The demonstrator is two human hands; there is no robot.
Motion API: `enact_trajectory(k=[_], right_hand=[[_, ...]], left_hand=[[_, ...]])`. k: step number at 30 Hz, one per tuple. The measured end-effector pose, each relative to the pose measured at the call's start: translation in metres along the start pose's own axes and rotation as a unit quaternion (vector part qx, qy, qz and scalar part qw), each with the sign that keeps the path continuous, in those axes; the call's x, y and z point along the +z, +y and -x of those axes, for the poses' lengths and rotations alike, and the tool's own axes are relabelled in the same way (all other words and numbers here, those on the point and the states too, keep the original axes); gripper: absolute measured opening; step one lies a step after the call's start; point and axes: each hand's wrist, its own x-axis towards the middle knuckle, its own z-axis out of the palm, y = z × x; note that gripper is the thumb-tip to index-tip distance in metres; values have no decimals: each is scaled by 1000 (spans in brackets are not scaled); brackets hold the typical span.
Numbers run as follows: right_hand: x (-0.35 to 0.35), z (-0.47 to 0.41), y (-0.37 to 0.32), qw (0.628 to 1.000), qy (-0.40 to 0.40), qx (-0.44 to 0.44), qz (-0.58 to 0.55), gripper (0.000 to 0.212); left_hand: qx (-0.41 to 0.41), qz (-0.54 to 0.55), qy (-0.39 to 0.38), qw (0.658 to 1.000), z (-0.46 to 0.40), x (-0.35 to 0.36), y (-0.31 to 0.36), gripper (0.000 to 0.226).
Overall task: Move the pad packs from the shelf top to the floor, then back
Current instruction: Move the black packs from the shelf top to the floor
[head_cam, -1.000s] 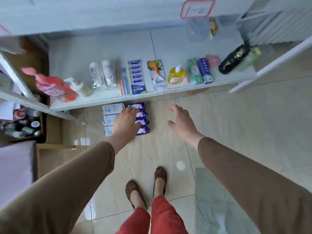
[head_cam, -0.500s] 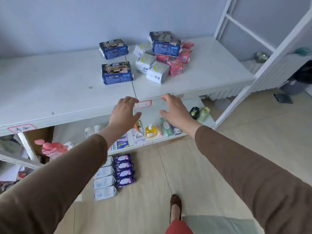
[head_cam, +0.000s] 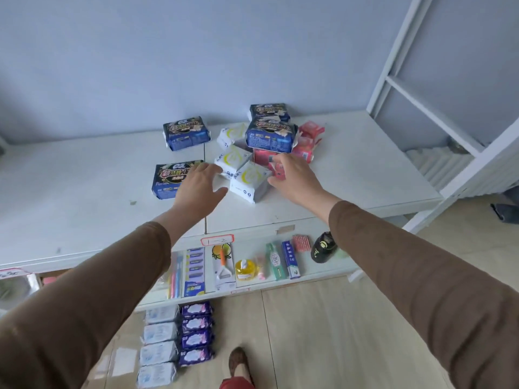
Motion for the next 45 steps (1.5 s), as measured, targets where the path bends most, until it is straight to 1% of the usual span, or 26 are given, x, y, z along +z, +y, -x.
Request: enact_trajectory(k=[4,7,11,13,15,17,19,21,23,25,26,29,32,34,36,38,40,42,45], right_hand=[[-5,-57,20,999,38,30,9,50],[-10,-103,36,996,60,55,32,48],[-8,-154,53,987,28,135,81,59],[-4,-172,60,980,-11,179,83,71],[1,-186,66,973,-61,220,42,86],[7,-198,70,962,-100,251,-38,100],[12,-213,72,947,-121,268,-127,118],[19,-228,76,933,-132,281,-183,130],[28,-244,79,930,-136,284,-192,126],[38,-258,85,934,-134,274,-186,108],[42,-264,87,934,-131,271,-193,99],[48,-275,88,937,-116,252,-211,84],[54,-276,86,951,-81,217,-206,66],[57,-272,84,955,-64,199,-208,53],[58,-265,82,956,-56,188,-217,47],[57,-258,81,957,-48,174,-227,50],[55,-252,78,954,-44,166,-246,58],[53,-246,74,945,-22,165,-281,75],[52,-236,68,914,-4,173,-366,102]], left_hand=[[1,-9,8,1000,-57,0,-15,46],[-13,-6,12,1000,-104,1,-32,48],[-24,8,13,1000,-159,2,-63,45],[-24,2,11,1000,-182,5,-81,44],[-35,1,13,999,-202,7,-100,44],[-52,-3,10,999,-219,9,-120,46],[-81,-11,10,997,-236,10,-142,48],[-124,-6,16,992,-251,10,-166,51],[-175,3,19,984,-264,10,-191,56],[-209,13,1,978,-276,12,-212,65],[-217,21,-23,976,-281,14,-221,73],[-215,47,-99,970,-295,20,-240,100],[-203,57,-138,968,-306,26,-250,119],[-162,23,-173,971,-308,31,-254,119],[-139,23,-174,975,-307,39,-258,107],[-150,44,-161,974,-305,45,-259,100],[-159,43,-155,974,-304,48,-255,98],[-170,54,-149,973,-304,49,-247,88],[-178,75,-154,969,-305,49,-240,74]])
